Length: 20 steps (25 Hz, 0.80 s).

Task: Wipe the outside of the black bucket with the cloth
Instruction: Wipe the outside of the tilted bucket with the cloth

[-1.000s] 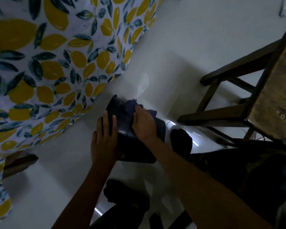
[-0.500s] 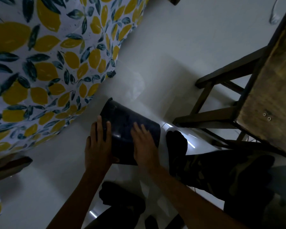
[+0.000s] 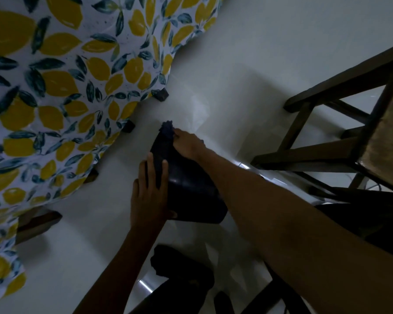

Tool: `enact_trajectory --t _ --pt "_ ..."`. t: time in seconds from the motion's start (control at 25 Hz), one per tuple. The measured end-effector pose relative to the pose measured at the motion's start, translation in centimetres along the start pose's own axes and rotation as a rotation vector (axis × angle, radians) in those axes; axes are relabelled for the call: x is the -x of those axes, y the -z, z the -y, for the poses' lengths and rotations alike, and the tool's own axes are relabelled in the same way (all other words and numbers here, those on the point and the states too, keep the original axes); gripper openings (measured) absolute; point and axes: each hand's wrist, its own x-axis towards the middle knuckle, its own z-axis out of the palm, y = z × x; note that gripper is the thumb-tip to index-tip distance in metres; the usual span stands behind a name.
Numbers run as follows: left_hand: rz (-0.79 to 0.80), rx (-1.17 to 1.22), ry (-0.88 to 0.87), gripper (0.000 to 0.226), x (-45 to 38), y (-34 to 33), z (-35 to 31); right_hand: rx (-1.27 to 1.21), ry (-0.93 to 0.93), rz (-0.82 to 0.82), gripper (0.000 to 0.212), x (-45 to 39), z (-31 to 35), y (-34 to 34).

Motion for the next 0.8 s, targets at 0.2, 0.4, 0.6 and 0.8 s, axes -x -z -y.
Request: enact_trajectory --t 0.2,0.4,0.6,0.8 --pt "-0.008 0.021 0.012 0.163 -0.8 0.4 -0.1 -0.024 0.251 -0.162 0.050 4.1 -1.7 -2.2" --pt "0.005 0.052 -0.011 0.165 -1.0 1.1 0.0 0.301 0.398 -0.326 0.049 11.7 -6.3 -6.0" --pt "0.005 0.068 -0.010 0.163 -0.9 1.2 -0.1 0.109 -0.029 -0.271 0.032 3.4 -4.9 -1.1" --pt "-0.004 0.074 0.015 0.162 -1.2 1.1 -0.1 0.062 0.228 -0.509 0.035 9.5 -5.6 -5.8"
